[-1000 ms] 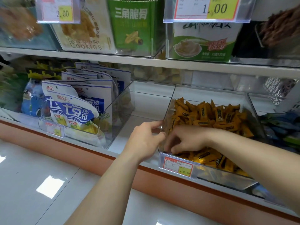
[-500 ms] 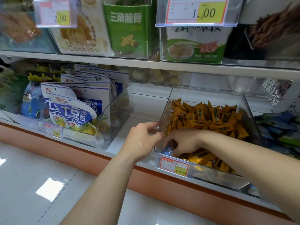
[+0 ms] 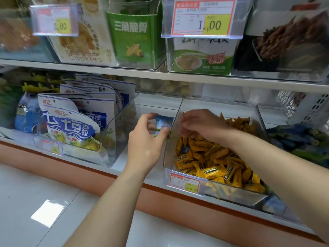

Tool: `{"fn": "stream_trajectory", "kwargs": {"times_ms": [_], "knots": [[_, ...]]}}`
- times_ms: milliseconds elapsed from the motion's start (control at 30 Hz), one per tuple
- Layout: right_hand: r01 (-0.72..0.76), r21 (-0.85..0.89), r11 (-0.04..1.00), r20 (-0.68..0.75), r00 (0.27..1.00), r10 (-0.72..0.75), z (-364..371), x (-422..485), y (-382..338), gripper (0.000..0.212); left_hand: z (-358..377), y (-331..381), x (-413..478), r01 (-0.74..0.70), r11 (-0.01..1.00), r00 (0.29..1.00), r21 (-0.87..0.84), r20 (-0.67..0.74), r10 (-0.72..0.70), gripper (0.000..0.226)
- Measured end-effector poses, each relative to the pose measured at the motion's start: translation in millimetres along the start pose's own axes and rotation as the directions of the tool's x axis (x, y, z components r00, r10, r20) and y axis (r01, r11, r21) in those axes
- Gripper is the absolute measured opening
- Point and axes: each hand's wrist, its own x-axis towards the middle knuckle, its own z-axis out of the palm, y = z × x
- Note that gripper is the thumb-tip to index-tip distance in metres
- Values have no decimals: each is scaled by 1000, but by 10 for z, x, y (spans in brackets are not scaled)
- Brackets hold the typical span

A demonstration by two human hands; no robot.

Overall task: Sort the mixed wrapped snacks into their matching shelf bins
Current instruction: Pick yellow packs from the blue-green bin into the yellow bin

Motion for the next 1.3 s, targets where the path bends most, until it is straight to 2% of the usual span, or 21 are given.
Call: {"fn": "stream_trajectory", "kwargs": {"times_ms": [33, 67, 100, 133, 167, 267, 333, 400, 467, 533, 633, 733, 900, 967, 1033, 1133, 1200, 1233, 1300], "knots": [[38, -236, 971, 72, 997, -21, 43, 43, 75, 10, -11, -24, 1, 29, 1000, 1000, 9, 7, -29, 42], [78, -462, 884, 170, 985, 3, 97, 80, 162, 11, -17, -44, -1, 48, 999, 999, 19, 17, -48, 43], [110, -631, 768, 242, 968, 61, 141, 107, 250, 14, -19, -56, -9, 56, 998, 998, 22, 27, -57, 43], [115, -723, 681, 259, 959, 112, 156, 136, 325, 16, -19, -65, -15, 59, 998, 998, 17, 36, -60, 44], [100, -754, 649, 241, 962, 132, 146, 151, 371, 15, -20, -75, -19, 60, 998, 997, 10, 43, -61, 44], [90, -731, 676, 209, 973, 97, 127, 177, 431, 23, -33, -105, -17, 73, 997, 996, -8, 56, -72, 43], [108, -741, 663, 263, 955, 139, 151, 199, 436, 30, -46, -115, -9, 93, 995, 994, -43, 59, -90, 42], [153, -792, 591, 327, 924, 199, 213, 216, 414, 33, -61, -113, -5, 112, 990, 993, -83, 57, -107, 40], [147, -822, 550, 318, 920, 228, 255, 229, 389, 33, -68, -112, -10, 113, 988, 993, -105, 52, -108, 40], [119, -834, 539, 292, 924, 248, 278, 235, 373, 32, -73, -112, -16, 112, 986, 993, -121, 53, -106, 40], [115, -827, 551, 331, 891, 311, 285, 231, 357, 39, -83, -105, -24, 115, 983, 993, -142, 59, -107, 40], [190, -842, 505, 389, 862, 325, 253, 210, 335, 49, -96, -87, -36, 109, 981, 993, -158, 56, -101, 39], [284, -868, 408, 412, 869, 273, 242, 141, 350, 30, -104, -40, -73, 112, 980, 993, -167, 66, -102, 36], [268, -856, 441, 402, 882, 245, 236, 125, 350, 19, -106, -22, -83, 118, 977, 992, -177, 63, -108, 37], [195, -794, 576, 353, 919, 177, 190, 92, 342, 13, -109, 3, -92, 114, 977, 993, -183, 58, -106, 37], [68, -600, 797, 166, 985, 41, 59, -28, 256, 15, -112, 71, -107, 106, 970, 993, -220, 75, -92, 36], [-6, -458, 889, 2, 1000, 8, -24, -167, 170, 14, -105, 143, -123, 104, 955, 992, -278, 103, -77, 35], [-38, -353, 935, -80, 997, 10, -58, -251, 129, 14, -95, 189, -140, 101, 946, 991, -307, 118, -67, 35], [-83, 37, 996, -202, 975, 89, -109, -478, 38, 12, -43, 286, -199, 102, 937, 984, -334, 169, -47, 34]]}}
